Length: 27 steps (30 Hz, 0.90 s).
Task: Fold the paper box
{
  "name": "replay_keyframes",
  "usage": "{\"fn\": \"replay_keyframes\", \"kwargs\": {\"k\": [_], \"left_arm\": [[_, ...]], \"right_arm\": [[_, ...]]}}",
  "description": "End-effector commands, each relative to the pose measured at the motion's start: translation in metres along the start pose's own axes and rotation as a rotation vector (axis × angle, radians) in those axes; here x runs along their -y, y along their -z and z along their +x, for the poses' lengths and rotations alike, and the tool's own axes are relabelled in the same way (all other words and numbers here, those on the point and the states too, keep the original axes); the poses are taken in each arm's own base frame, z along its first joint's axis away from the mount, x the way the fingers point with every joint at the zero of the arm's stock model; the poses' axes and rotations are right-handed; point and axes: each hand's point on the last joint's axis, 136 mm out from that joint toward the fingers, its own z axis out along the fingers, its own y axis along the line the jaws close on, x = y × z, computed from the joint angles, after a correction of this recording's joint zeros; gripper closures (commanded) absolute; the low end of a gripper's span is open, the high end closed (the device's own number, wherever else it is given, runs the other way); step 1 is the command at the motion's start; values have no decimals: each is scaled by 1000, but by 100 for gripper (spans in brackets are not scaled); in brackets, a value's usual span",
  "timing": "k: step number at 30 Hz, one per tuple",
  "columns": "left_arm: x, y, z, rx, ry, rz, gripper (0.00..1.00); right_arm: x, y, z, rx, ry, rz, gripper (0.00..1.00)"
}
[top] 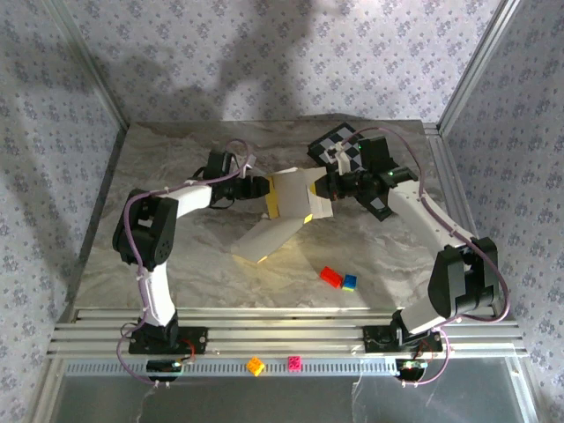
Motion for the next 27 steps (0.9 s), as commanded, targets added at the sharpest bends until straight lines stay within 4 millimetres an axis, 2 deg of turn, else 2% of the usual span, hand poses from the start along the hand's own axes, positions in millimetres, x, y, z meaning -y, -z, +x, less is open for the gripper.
{"fn": "replay_keyframes", "kwargs": {"k": [1,12,16,27], "left_arm": [[6,-1,-1,-9,-8,41,49],[3,-16,13,-30,15,47,50],[-3,-13,14,-19,7,14,51],[-3,-5,26,-19,16,10,56]], "right_arm": [[-3,2,-7,5,6,-28,100],[5,0,-7,-3,-15,-33,100],[8,-1,-6,-8,-24,-32,100],[21,-2,-5,-8,-44,-21,100]]}}
